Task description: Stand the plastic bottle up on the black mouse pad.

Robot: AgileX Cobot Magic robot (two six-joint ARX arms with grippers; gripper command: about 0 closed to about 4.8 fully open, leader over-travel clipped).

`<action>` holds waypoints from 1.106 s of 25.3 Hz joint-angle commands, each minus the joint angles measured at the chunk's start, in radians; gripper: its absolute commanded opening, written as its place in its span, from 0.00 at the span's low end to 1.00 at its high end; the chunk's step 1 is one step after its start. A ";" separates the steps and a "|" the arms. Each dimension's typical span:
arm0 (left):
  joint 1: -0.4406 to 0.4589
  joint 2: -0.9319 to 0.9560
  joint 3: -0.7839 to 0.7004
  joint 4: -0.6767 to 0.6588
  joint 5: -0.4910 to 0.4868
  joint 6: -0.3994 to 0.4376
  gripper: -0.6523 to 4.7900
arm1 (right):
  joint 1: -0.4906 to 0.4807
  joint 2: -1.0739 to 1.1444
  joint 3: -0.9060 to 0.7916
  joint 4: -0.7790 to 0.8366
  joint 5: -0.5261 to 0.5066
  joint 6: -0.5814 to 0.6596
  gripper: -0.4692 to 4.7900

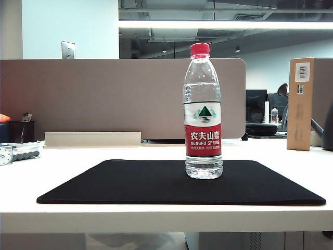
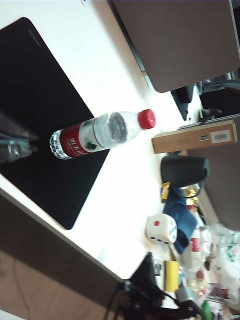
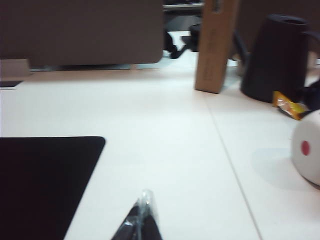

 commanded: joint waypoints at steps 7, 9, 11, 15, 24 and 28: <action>0.000 0.001 0.000 -0.002 0.000 -0.003 0.11 | 0.000 0.001 -0.005 0.015 0.001 0.003 0.09; 0.000 0.001 0.000 -0.002 0.000 -0.003 0.11 | 0.000 0.001 -0.005 0.015 0.001 0.003 0.09; 0.000 0.001 0.000 -0.002 0.000 -0.003 0.11 | -0.001 0.001 -0.005 0.015 0.001 0.003 0.09; 0.000 0.001 0.000 -0.002 0.000 -0.003 0.11 | -0.001 0.001 -0.005 0.015 0.001 0.003 0.09; 0.190 0.002 0.000 -0.002 0.071 -0.003 0.11 | -0.001 0.001 -0.005 0.015 0.001 0.003 0.09; 0.336 0.002 0.000 -0.006 0.071 -0.003 0.11 | -0.001 0.001 -0.005 0.015 0.001 0.003 0.09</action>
